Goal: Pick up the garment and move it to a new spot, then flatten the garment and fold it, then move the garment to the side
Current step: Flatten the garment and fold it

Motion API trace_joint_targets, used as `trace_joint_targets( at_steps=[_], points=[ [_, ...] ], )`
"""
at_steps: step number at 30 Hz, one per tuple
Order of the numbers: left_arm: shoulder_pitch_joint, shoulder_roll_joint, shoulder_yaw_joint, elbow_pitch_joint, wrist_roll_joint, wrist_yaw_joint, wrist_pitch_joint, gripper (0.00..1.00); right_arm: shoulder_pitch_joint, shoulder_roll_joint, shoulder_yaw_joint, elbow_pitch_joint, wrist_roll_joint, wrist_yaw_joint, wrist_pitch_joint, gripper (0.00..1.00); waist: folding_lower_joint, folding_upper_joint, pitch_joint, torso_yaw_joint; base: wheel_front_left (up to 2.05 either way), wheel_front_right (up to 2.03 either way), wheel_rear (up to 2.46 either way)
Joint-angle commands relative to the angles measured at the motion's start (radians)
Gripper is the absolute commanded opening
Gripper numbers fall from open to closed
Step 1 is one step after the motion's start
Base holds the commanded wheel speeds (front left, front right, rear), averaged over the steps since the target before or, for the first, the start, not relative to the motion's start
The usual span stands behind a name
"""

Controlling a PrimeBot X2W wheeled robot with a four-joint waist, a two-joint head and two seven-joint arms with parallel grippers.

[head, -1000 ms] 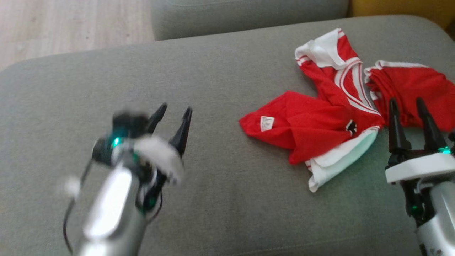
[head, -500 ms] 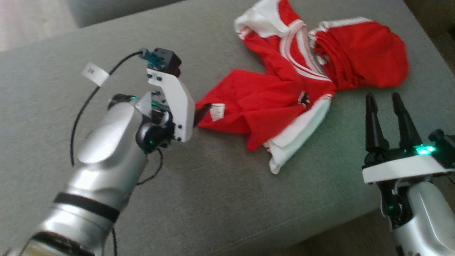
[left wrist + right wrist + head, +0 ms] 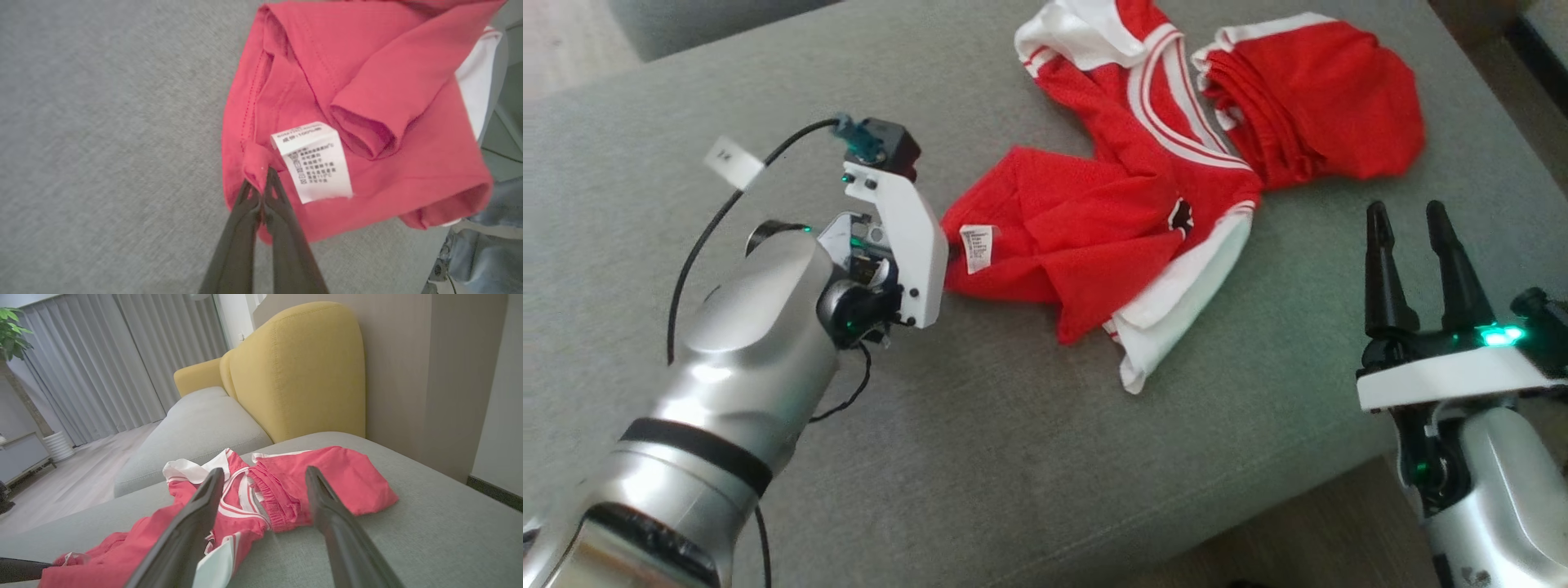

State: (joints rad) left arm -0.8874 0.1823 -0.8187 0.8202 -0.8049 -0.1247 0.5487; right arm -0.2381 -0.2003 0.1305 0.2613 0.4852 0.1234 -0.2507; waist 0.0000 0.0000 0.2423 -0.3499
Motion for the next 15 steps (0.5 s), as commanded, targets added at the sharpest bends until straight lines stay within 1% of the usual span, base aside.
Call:
trace_joint_targets(
  at_steps=[1, 4, 8, 11, 15],
  points=[
    [-0.066, 0.033, 0.028, -0.017, -0.009, -0.006, -0.016, 0.0, -0.016, -0.016, 0.013, -0.028, -0.002, 0.007, -0.009, 1.0, 0.0, 0.0, -0.02, 0.024, 0.0, 0.0, 0.0],
    [-0.068, 0.038, 0.026, -0.009, -0.05, -0.006, -0.063, 0.0, -0.003, -0.026, 0.006, -0.03, -0.011, 0.007, -0.01, 1.0, 0.0, 0.0, -0.05, 0.07, 0.0, 0.0, 0.0],
    [-0.057, 0.067, 0.021, -0.011, -0.08, -0.006, -0.12, 0.0, 0.021, -0.037, -0.004, -0.035, -0.022, 0.007, -0.001, 1.0, 0.0, 0.0, -0.093, 0.141, 0.0, 0.0, 0.0],
    [-0.037, 0.103, 0.026, -0.035, -0.099, -0.006, -0.175, 0.0, 0.042, -0.04, -0.018, -0.043, -0.03, 0.007, 0.012, 1.0, 0.0, 0.0, -0.114, 0.195, 0.0, 0.0, 0.0],
    [0.001, 0.167, 0.063, -0.022, -0.099, 0.004, -0.289, 0.0, 0.064, -0.038, -0.022, -0.058, -0.04, 0.007, 0.039, 1.0, 0.0, 0.0, -0.128, 0.246, 0.0, 0.0, 0.0]
  ],
)
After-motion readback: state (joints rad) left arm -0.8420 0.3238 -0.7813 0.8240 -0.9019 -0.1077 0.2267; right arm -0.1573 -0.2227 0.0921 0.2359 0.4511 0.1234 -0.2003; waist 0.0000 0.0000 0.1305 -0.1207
